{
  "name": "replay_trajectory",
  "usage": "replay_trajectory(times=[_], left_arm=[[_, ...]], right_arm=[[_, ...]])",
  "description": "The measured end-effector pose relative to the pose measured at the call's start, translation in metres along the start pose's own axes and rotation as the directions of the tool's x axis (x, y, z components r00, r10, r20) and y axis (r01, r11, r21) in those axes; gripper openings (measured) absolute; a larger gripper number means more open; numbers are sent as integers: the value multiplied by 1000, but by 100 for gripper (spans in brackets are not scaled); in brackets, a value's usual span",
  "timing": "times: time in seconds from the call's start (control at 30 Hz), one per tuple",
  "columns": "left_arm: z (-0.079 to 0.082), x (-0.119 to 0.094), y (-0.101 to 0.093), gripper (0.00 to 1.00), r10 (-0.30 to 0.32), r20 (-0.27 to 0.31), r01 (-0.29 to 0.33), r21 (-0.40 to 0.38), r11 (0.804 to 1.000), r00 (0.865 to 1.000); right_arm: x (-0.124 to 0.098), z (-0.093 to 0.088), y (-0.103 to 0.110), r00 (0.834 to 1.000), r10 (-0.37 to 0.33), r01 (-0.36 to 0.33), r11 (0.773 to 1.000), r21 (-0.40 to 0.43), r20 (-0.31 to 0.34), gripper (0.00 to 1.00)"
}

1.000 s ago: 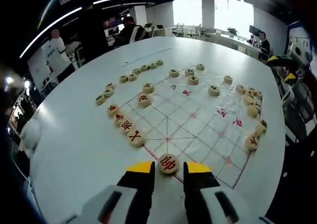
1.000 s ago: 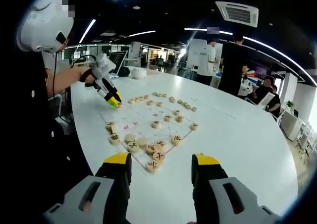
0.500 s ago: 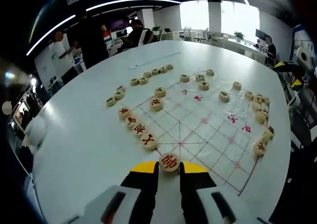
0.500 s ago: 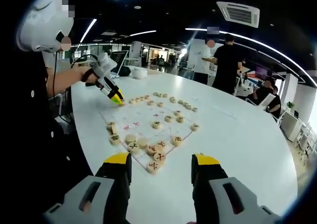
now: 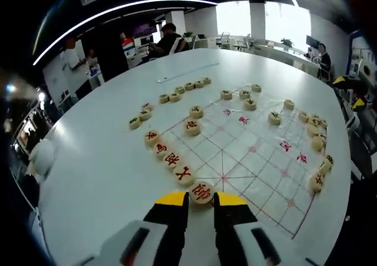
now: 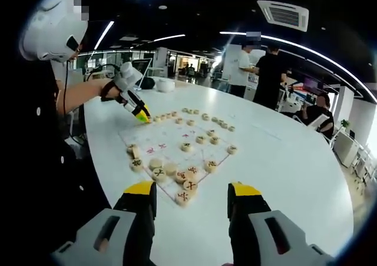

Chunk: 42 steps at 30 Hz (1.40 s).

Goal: Pick up the chess pieces one by one and place each piece onto its starting position on the chessboard, setting the pieces on their correct points until all the chess pieces are arranged in the starting layout

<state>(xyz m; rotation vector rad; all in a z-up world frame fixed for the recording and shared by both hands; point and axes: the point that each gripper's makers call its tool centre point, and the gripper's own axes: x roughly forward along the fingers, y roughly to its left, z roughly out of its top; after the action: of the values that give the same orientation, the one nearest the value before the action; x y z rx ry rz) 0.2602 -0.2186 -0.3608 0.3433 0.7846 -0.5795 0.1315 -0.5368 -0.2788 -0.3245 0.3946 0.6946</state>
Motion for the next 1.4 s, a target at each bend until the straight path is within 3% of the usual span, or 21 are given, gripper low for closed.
replay_trajectory(times=[0.23,0.33,0.4,0.7,0.8,0.87,0.97,1.07,1.17,1.4], left_arm=[[-6,3,0,20,-12,-9,12,-17,1000,1000],[-7,2,-1,25,-24,-1,24,-8,1000,1000],[-5,-1,-4,29,-39,16,39,-17,999,999],[9,-28,-13,30,-21,67,18,43,999,998],[12,-41,-21,32,-45,96,39,61,997,994],[14,-53,-29,36,-82,142,67,108,992,986],[9,-74,-33,39,-102,199,81,114,990,975],[1,-101,-30,44,-99,262,73,107,992,960],[-12,-120,-28,48,-92,279,64,108,992,956],[-48,-171,-12,52,-13,334,11,9,1000,942]], right_arm=[[1,2,-1,1000,-4,4,1000,-4,-1,49],[0,4,-1,1000,-5,5,1000,-6,3,49],[-1,5,-2,1000,-7,7,1000,-8,3,49],[0,5,2,1000,0,0,1000,-10,10,49],[0,5,2,1000,3,-3,1000,-11,13,49],[0,6,3,1000,6,-6,1000,-10,18,49],[1,8,2,999,7,-7,1000,-4,33,49],[3,14,0,998,5,-6,1000,11,62,50],[4,15,0,998,7,-7,1000,5,63,51],[8,10,-3,999,6,-6,1000,-11,47,51]])
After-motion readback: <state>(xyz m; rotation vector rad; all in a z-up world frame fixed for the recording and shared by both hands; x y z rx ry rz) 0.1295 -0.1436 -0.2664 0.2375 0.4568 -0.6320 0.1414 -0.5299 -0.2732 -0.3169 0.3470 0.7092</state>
